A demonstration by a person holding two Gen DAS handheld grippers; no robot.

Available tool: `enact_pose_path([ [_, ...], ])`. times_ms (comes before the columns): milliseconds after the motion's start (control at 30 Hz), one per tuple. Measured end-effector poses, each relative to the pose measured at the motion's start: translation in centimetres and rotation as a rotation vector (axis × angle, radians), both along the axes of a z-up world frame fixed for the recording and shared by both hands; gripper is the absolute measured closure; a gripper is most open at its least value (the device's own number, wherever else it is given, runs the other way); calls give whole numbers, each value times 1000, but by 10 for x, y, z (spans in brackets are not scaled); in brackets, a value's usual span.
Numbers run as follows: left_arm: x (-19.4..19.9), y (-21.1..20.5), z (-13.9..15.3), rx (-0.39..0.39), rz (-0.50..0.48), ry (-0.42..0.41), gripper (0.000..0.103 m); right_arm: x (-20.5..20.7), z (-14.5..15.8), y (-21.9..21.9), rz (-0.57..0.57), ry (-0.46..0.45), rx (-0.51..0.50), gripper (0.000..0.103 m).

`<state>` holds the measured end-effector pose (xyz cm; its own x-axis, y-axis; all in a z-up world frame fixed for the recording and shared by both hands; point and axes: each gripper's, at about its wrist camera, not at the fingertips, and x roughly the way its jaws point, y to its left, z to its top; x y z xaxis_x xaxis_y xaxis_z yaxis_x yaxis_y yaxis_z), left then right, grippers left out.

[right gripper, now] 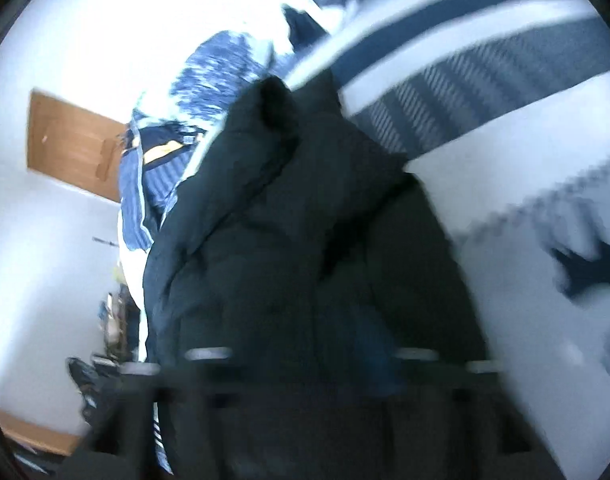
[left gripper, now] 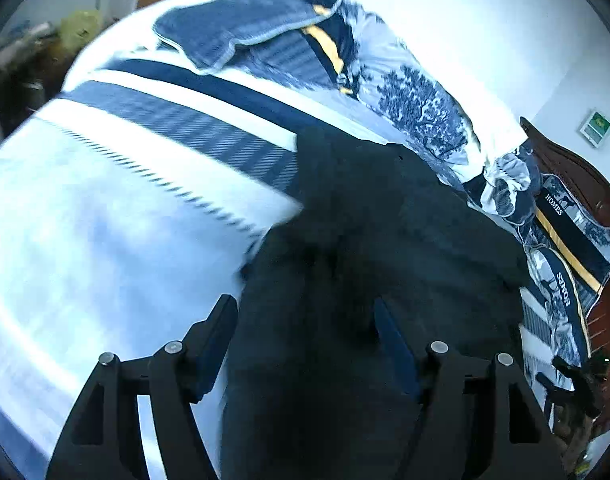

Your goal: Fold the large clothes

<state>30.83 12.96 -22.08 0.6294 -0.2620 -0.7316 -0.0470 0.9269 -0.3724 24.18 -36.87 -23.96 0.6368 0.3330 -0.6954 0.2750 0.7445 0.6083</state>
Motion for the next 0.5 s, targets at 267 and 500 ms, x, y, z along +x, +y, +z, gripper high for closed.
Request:
enact_pose_path([
  [267,-152,21,-41,24,31,17,23,-149,-18,-3,-71,42,6,20],
  [500,-154,8,-60,6,-22,83,23,-183,-48,5,-51,121,42,31],
])
